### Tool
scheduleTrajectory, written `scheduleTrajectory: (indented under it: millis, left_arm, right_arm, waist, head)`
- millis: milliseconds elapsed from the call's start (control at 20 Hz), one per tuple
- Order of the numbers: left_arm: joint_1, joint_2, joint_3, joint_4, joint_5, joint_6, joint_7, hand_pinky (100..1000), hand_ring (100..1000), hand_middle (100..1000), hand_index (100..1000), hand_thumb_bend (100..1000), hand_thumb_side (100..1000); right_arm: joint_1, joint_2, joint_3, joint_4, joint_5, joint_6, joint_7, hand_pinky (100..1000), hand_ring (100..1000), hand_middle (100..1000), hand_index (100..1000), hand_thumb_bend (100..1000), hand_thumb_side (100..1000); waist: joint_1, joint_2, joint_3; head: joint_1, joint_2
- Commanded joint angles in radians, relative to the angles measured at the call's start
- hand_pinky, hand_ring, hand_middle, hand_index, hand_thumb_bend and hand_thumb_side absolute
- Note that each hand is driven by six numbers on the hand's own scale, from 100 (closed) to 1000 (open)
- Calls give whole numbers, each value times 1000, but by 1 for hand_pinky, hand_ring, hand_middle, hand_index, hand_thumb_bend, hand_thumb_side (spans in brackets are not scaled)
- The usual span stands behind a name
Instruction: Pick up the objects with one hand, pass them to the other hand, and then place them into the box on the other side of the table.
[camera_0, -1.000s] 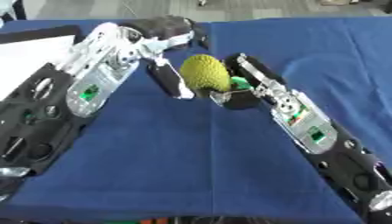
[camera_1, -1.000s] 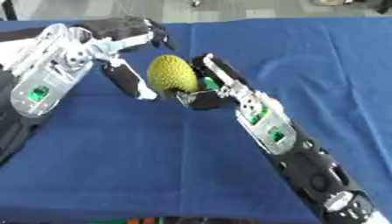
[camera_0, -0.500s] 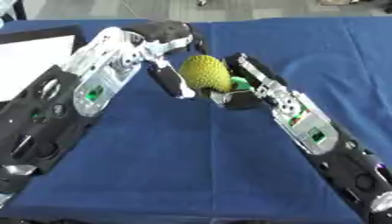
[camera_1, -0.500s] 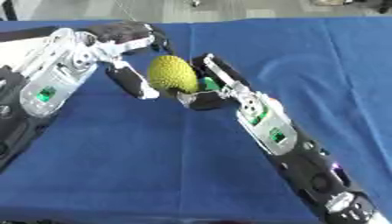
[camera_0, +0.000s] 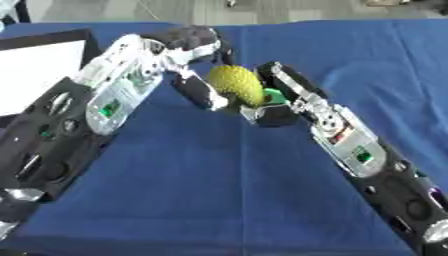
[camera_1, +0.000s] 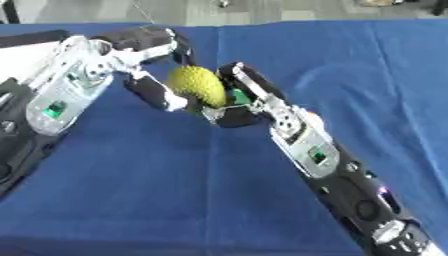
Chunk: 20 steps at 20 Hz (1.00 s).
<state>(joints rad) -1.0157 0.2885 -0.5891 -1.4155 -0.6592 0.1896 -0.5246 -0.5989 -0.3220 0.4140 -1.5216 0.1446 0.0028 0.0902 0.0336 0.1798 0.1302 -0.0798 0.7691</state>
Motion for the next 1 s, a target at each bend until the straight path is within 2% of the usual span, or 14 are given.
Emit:
scheduleTrajectory:
  millis: [50,300,450,600,650,700,800,900,1000]
  left_arm:
    - [-17,7,10,-11,30,10,38,676,674,609,548,160,301]
    - [-18,9,2,-17,36,10,44,647,625,541,481,141,251]
    - [-19,10,1,-19,28,0,33,632,608,508,448,131,218]
    - [-20,11,-2,-24,20,-13,17,623,596,491,432,156,194]
    - [-20,12,-2,-26,17,-17,10,623,596,491,432,156,194]
    - [-20,12,-2,-27,13,-21,4,620,591,484,424,171,184]
    - [-21,14,-1,-30,6,-28,-7,616,587,479,419,186,172]
    - [-22,16,0,-33,-1,-34,-16,613,582,471,409,207,159]
    - [-22,18,1,-37,-9,-40,-22,607,575,462,398,219,150]
  right_arm:
    - [-16,-13,-4,-9,-5,-2,3,656,586,415,452,135,100]
    - [-16,-15,-4,-9,-3,-1,3,655,588,422,459,135,100]
    - [-16,-17,-4,-9,-1,0,1,655,593,440,480,171,100]
    - [-16,-19,-5,-7,7,5,-3,664,615,486,536,334,100]
    - [-16,-19,-5,-6,12,7,-3,664,615,486,536,334,100]
    - [-16,-20,-5,-5,18,10,-4,674,637,522,577,422,100]
    - [-16,-22,-6,-3,32,16,-6,687,667,563,624,494,100]
    - [-17,-23,-5,-1,50,23,1,704,708,619,687,606,100]
    - [-18,-24,-6,2,68,31,10,712,727,646,713,641,100]
  waist:
    - [0,-13,-1]
    - [0,-14,-1]
    - [-1,-15,-1]
    - [-1,-15,-1]
    - [-1,-15,-1]
    - [-1,-16,-1]
    - [-1,-16,-1]
    - [-1,-17,-1]
    - [-1,-17,0]
  head:
    - [4,1]
    - [6,1]
    - [7,1]
    - [8,1]
    - [9,1]
    - [9,1]
    - [10,1]
    - [11,1]
    - [12,1]
